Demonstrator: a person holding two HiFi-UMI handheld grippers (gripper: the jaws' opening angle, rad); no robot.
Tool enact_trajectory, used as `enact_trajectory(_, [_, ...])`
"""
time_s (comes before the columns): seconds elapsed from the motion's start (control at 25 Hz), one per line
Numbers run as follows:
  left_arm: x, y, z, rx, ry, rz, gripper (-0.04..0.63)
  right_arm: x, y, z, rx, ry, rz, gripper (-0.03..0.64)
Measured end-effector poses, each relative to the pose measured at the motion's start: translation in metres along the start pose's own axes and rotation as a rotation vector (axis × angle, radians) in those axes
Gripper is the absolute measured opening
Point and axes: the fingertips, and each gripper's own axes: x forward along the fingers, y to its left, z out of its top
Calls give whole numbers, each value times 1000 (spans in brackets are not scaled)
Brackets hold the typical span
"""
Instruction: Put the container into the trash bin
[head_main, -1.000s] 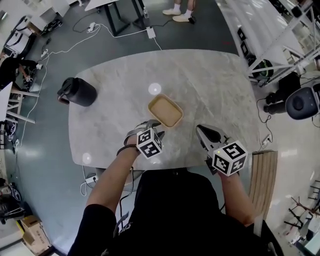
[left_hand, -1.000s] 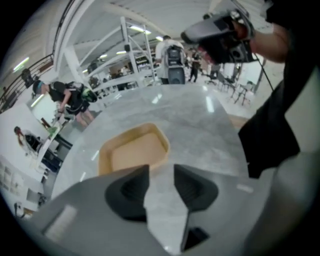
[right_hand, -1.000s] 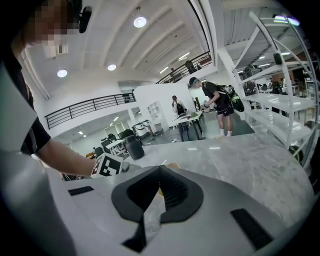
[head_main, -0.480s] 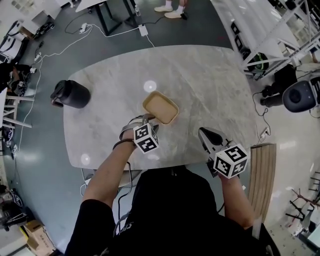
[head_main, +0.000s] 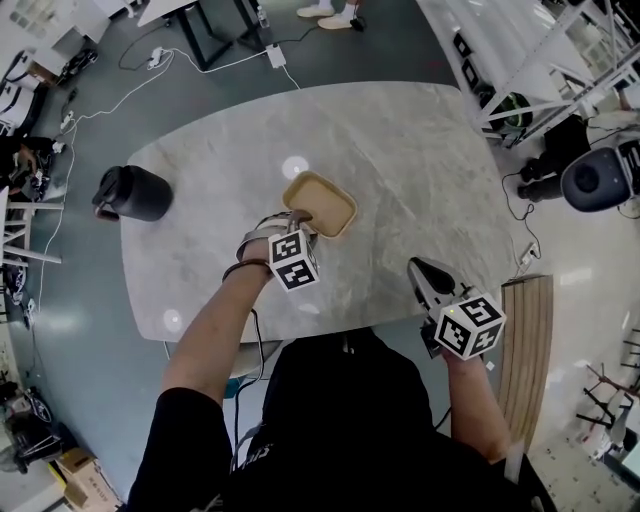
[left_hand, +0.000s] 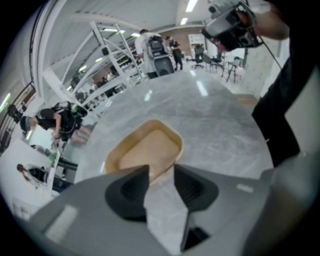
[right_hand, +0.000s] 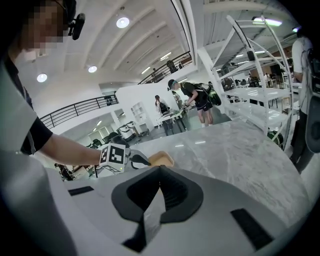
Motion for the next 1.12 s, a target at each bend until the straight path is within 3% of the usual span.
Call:
enact_trajectory(0.12, [8, -7, -3, 16, 24, -58, 161, -3, -1, -1, -9, 2, -4, -6])
enact_trajectory(0.28, [19, -6, 0, -5, 42, -61, 151, -12, -1, -5, -32, 21, -14, -5])
enact_trajectory(0.36, [23, -10, -1, 0, 74, -59, 85, -17, -4, -5, -40, 30, -21, -5])
enact_trajectory(0.44, [24, -12, 1, 25, 98, -22, 44, -20, -8, -4, -43, 35, -25, -5])
enact_trajectory(0.52, [18, -10, 7, 3, 86, 14, 23, -22, -13, -3, -44, 36, -21, -5])
enact_trajectory(0.68, [0, -6, 27, -112, 19, 45, 23, -23, -14, -1, -46, 40, 10, -5])
enact_trajectory(0.84, [-34, 4, 22, -235, -18, 99, 21, 0, 0, 7, -83, 34, 91, -6])
enact_trajectory(1.12, [-114, 7, 6, -588, -120, 192, 21, 28, 38, 26, -151, 32, 260, -6])
